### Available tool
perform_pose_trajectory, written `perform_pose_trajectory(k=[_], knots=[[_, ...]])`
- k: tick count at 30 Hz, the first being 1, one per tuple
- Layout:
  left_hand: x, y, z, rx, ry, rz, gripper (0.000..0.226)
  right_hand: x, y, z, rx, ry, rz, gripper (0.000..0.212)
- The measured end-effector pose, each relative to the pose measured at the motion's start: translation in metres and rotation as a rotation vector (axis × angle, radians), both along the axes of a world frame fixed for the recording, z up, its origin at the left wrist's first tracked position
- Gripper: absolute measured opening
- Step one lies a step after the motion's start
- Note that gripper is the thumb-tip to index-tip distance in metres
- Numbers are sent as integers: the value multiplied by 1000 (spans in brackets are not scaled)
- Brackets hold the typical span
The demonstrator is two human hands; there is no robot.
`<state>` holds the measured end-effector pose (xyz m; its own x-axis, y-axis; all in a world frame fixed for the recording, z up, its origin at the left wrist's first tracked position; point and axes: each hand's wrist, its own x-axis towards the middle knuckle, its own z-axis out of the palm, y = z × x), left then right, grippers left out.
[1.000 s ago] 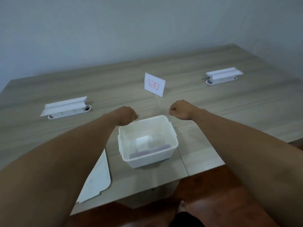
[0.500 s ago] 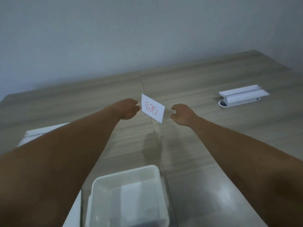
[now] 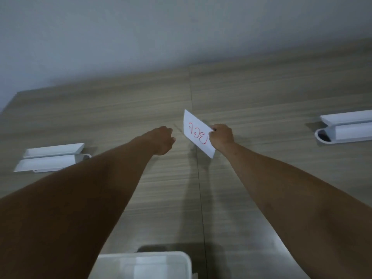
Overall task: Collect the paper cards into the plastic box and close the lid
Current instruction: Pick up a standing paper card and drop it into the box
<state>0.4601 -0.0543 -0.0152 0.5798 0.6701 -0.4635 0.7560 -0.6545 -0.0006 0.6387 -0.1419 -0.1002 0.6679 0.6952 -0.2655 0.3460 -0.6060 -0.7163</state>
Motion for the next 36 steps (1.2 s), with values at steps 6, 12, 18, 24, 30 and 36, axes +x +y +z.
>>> perform_pose_trajectory(k=[6,12,18,24,30,36], knots=[[-7,13,17,150,-59,49,54,0,3,19,208,-36,37,22],[-23,4,60,190,-330,100,67,-17,-19,76,342,323,258,25],[-87,-37,102,144,-582,184,35,-76,-73,132,362,391,301,30],[-188,-109,127,55,-756,175,23,-158,-136,164,368,338,232,36],[-295,-172,109,-37,-807,248,23,-257,-199,166,335,272,306,29],[-341,-212,66,-111,-695,238,22,-302,-245,134,203,7,391,23]])
